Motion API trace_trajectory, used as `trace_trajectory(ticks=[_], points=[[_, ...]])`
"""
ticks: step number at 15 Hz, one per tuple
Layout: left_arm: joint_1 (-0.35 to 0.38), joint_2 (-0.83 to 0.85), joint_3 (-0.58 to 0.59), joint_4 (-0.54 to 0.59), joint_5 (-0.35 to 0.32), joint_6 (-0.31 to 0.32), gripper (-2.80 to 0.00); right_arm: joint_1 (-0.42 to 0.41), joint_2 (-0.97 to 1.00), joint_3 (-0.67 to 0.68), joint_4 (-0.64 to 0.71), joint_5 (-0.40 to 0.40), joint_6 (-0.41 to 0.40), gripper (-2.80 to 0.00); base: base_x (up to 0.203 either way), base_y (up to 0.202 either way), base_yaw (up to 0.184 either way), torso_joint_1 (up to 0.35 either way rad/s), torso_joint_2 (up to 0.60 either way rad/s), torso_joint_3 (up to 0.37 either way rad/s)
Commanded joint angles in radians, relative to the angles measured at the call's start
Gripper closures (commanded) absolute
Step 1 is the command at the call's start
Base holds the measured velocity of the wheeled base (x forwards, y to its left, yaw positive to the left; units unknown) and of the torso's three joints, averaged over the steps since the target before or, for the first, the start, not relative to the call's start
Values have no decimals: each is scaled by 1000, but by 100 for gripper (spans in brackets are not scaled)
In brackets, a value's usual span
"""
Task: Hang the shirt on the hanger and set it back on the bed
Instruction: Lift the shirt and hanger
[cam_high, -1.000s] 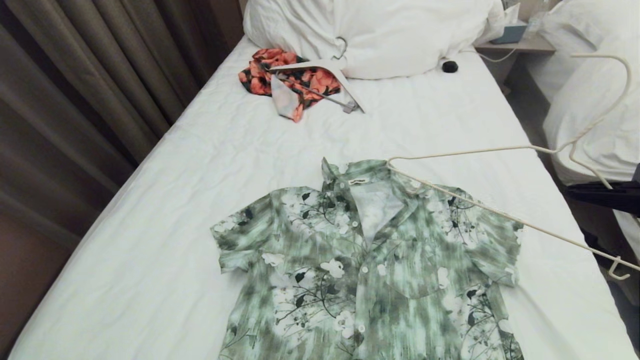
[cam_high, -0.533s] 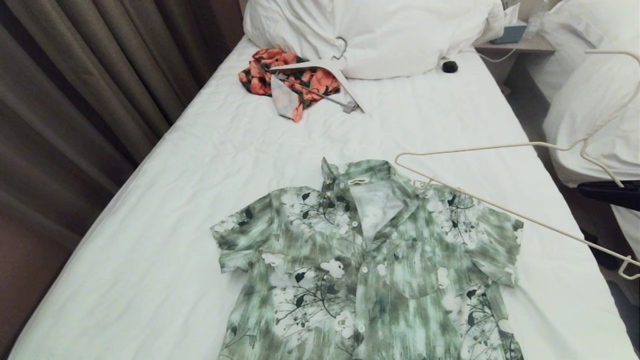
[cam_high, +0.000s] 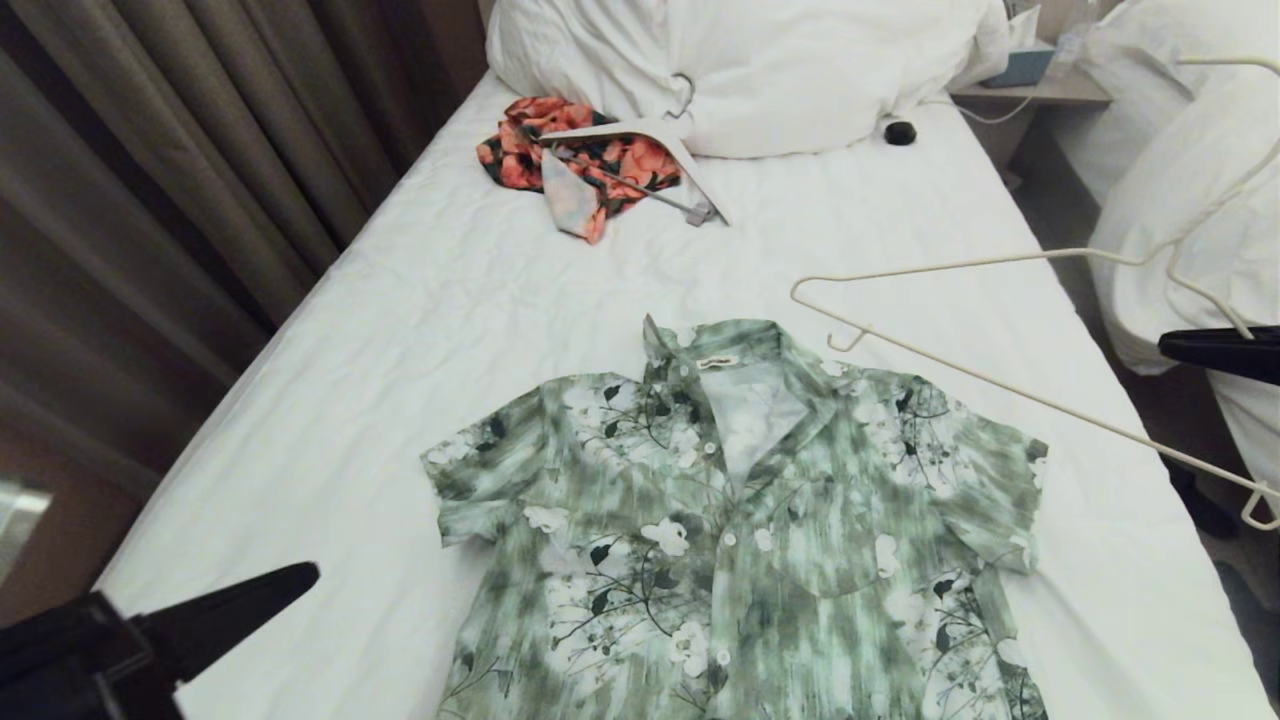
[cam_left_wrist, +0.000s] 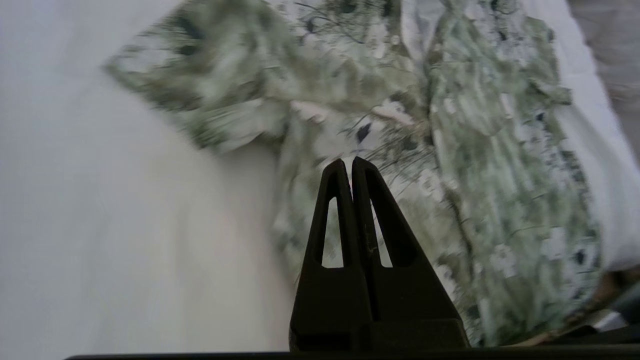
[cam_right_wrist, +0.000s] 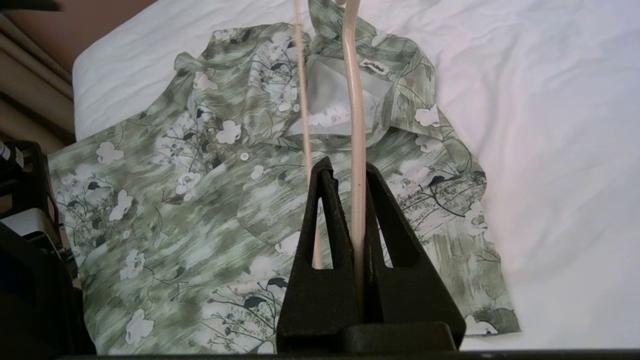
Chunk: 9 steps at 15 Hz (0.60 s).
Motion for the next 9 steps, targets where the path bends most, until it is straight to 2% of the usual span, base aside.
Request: trace_trajectory(ticks=[1,4,6,9], points=[[-101,313,-56,-99,24,-29,0,0,25,-15,0,7,-3,0,0,0,0,0,0,0],[-278,599,-173,-262,147,-70,0,-1,50,-14,-3,7,-9,0,0,0,0,0,0,0],[-376,764,-294,-345,216,-82,0,9,56,-12,-5,7,-10,0,0,0,0,0,0,0],[-447,943,-485,-392,271,-83,0,10,67,-12,-38,7,-9,0,0,0,0,0,0,0]])
